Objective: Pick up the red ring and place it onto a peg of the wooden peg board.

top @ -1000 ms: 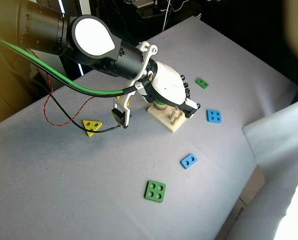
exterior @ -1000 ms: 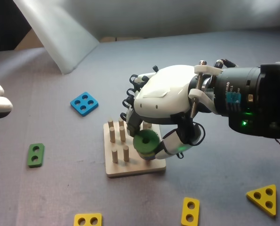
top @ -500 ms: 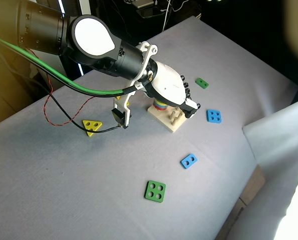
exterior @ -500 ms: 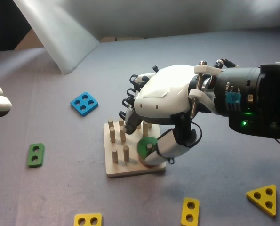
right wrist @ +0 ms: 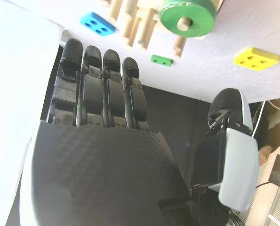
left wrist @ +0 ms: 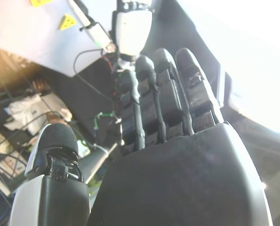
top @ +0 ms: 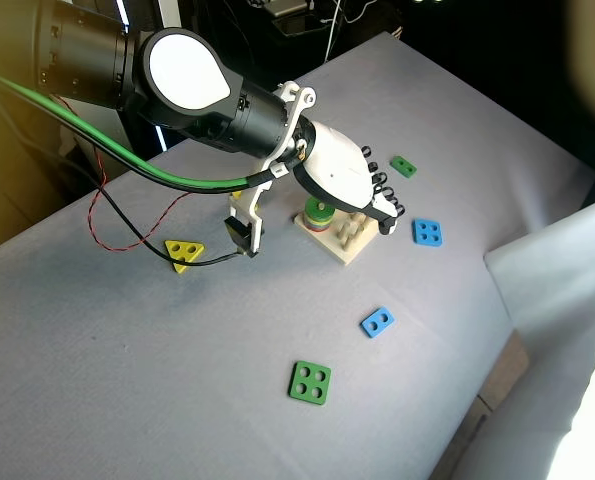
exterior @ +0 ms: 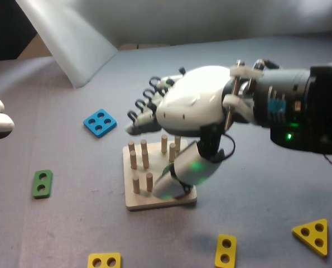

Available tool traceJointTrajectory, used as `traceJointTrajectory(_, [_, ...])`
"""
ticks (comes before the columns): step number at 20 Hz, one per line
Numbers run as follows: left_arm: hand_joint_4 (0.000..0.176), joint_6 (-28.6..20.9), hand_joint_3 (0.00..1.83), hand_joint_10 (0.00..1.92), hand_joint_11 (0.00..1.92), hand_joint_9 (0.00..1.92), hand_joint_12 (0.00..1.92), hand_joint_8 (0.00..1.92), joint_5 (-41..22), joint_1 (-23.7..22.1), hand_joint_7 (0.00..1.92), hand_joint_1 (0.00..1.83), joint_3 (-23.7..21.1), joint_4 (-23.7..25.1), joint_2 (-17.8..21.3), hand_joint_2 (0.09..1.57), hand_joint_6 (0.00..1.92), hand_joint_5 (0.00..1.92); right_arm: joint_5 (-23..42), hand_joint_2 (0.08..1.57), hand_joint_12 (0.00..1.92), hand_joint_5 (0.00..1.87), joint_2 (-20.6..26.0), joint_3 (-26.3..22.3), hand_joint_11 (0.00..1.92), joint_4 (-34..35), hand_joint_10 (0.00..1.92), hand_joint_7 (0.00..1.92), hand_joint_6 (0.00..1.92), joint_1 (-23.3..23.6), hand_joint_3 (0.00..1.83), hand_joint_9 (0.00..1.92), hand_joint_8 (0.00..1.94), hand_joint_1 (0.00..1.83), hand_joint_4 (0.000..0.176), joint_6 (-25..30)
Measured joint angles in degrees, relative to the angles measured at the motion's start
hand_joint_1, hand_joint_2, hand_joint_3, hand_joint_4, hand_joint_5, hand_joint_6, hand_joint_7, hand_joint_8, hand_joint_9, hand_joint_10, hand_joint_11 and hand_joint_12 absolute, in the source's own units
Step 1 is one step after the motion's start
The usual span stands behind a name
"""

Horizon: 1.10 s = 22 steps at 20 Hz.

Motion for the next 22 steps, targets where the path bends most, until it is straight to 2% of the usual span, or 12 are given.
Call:
traceJointTrajectory(4, [0.000, 0.00, 0.00, 0.00, 0.00, 0.36, 0.64, 0.00, -0.24, -0.17, 0.43, 0.13, 0.15, 0.00, 0.00, 1.27, 0.00, 0.40, 0.17, 0.89, 0.43, 0.18, 2.36, -0.07, 0.00, 0.00, 0.00, 0.16, 0.00, 0.85, 0.00, 0.13, 0.00, 0.01, 0.000, -0.66])
traceJointTrajectory(8, [0.000, 0.02, 0.00, 0.00, 0.00, 0.36, 0.66, 0.00, 0.15, -0.17, 0.43, 0.12, 0.00, 0.00, 0.00, 1.27, 0.00, 0.40, 0.50, 0.87, 0.36, 0.16, 7.26, -0.66, 0.00, 0.00, 0.00, 0.14, 0.00, 1.44, 0.00, 0.11, 0.00, 0.00, 0.000, -0.92])
traceJointTrajectory(11, [0.000, 0.02, 0.00, 0.00, 0.00, 0.26, 0.54, 0.00, 1.84, -0.35, 0.30, 0.07, -0.55, -0.09, -0.13, 1.28, 0.00, 0.31, 2.62, 0.89, 0.25, 0.12, 12.15, -2.38, 0.00, -0.07, 0.00, 0.08, 0.00, 1.42, 0.00, 0.07, 0.00, 0.00, 0.000, -0.94])
traceJointTrajectory(13, [0.000, 0.02, 0.00, 0.00, 0.00, 0.20, 0.44, 0.00, 2.62, -0.35, 0.25, 0.02, -0.55, -0.11, -0.11, 1.29, 0.00, 0.27, 4.55, 0.92, 0.25, 0.14, 14.75, -3.41, 0.00, -0.13, 0.00, 0.10, 0.00, 1.05, 0.01, 0.08, 0.00, 0.00, 0.000, -0.94])
traceJointTrajectory(15, [0.000, 0.00, 0.00, 0.01, 0.00, 0.22, 0.48, 0.00, 2.54, -0.35, 0.28, 0.03, -0.55, -0.09, -0.11, 1.29, 0.01, 0.30, 7.06, 0.97, 0.28, 0.17, 17.55, -4.44, 0.00, -0.28, 0.01, 0.13, 0.01, 0.22, 0.02, 0.10, 0.01, 0.00, 0.000, -0.85])
traceJointTrajectory(17, [0.000, 0.00, 0.00, 0.02, 0.00, 0.32, 0.61, 0.01, 2.47, -0.35, 0.38, 0.06, -0.55, -0.11, -0.11, 1.28, 0.01, 0.35, 10.01, 1.06, 0.41, 0.22, 20.20, -4.92, 0.00, -0.59, 0.02, 0.18, 0.01, -0.02, 0.03, 0.15, 0.01, 0.00, 0.000, 0.79])
traceJointTrajectory(18, [0.000, 0.00, 0.00, 0.04, 0.05, 0.52, 0.90, 0.02, 2.47, -0.35, 0.60, 0.15, -0.55, -0.20, -0.11, 1.30, 0.01, 0.48, 11.06, 1.28, 0.85, 0.43, 21.35, -4.92, 0.00, -0.72, 0.04, 0.39, 0.03, 0.00, 0.02, 0.34, 0.02, 0.00, 0.000, 2.27])
traceJointTrajectory(19, [0.000, -0.02, 0.00, 0.06, 0.12, 0.63, 1.00, 0.03, 2.43, -0.35, 0.69, 0.18, -0.55, -0.39, -0.11, 1.31, 0.01, 0.55, 11.65, 1.34, 0.99, 0.52, 22.08, -4.92, 0.00, -0.81, 0.05, 0.49, 0.04, 0.04, 0.01, 0.42, 0.03, 0.00, 0.000, 3.80])
traceJointTrajectory(20, [0.000, 0.00, 0.00, 0.06, 0.12, 0.63, 1.00, 0.03, 2.40, -0.35, 0.69, 0.18, -0.57, -0.48, -0.11, 1.31, 0.01, 0.55, 12.00, 1.34, 0.99, 0.52, 22.77, -4.94, 0.00, -0.87, 0.05, 0.49, 0.04, 0.04, 0.01, 0.42, 0.03, 0.00, 0.000, 5.18])
traceJointTrajectory(21, [0.000, 0.00, 0.00, 0.46, 0.26, 0.64, 1.13, 0.21, 2.38, -0.35, 0.78, 0.27, -0.61, -0.50, -0.11, 1.35, 0.05, 0.72, 12.17, 1.36, 1.13, 0.66, 23.56, -5.40, 0.06, -0.90, 0.07, 0.66, 0.05, 0.04, 0.01, 0.58, 0.04, 0.12, 0.000, 5.57])
traceJointTrajectory(22, [0.000, -0.02, 0.01, 1.23, 0.34, 0.54, 1.52, 1.01, 2.38, -0.35, 0.65, 0.31, -0.79, -0.50, -0.11, 1.43, 0.67, 0.70, 12.76, 1.36, 1.22, 0.76, 24.76, -6.27, 0.12, -0.92, 0.10, 0.79, 0.06, 0.07, 0.00, 0.70, 0.06, 0.26, 0.000, 5.62])
